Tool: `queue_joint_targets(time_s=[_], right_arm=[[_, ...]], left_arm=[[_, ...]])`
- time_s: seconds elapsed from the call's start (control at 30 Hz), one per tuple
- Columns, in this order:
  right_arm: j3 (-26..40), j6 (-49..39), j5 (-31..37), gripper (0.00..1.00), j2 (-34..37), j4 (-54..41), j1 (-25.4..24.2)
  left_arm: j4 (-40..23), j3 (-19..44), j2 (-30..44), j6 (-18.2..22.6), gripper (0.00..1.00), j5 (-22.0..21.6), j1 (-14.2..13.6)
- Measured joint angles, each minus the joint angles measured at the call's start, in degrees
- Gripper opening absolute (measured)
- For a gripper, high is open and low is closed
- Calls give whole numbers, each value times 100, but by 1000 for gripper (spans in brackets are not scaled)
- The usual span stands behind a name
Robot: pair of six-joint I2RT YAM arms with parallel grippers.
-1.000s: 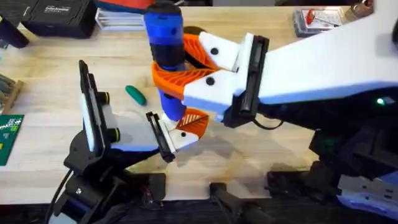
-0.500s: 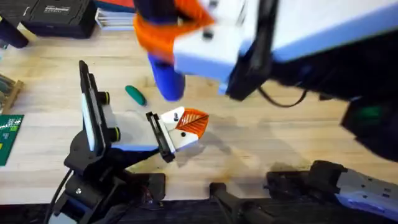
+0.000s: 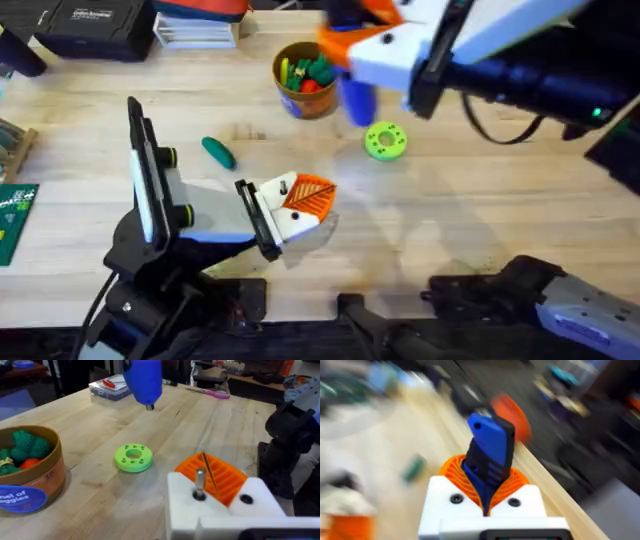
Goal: Pick up the gripper from the table and insert it into the empty holder that is missing its gripper. Then pick up a screw, insert it into the mounting hole, and use the screwdriver to tighten it. Finally, clean up the table by picking up the vegetable and placing it into the bucket.
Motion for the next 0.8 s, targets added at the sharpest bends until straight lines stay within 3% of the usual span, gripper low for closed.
queue_joint_targets(time_s=[0.17,0.37,0.57,0.8], right_arm=[[16,-982,1043,21,282,-824,-1006],[22,-2631,2412,21,1353,-1261,-1956],[22,-4151,3330,21,2522,-1243,-2393],[22,-4794,3611,21,3662,-1230,-2513]], left_arm=[[0,0,2,0,6,-1,0],[0,0,1,0,6,-2,0],[0,0,-1,0,6,-2,0],[0,0,-1,0,6,0,0]])
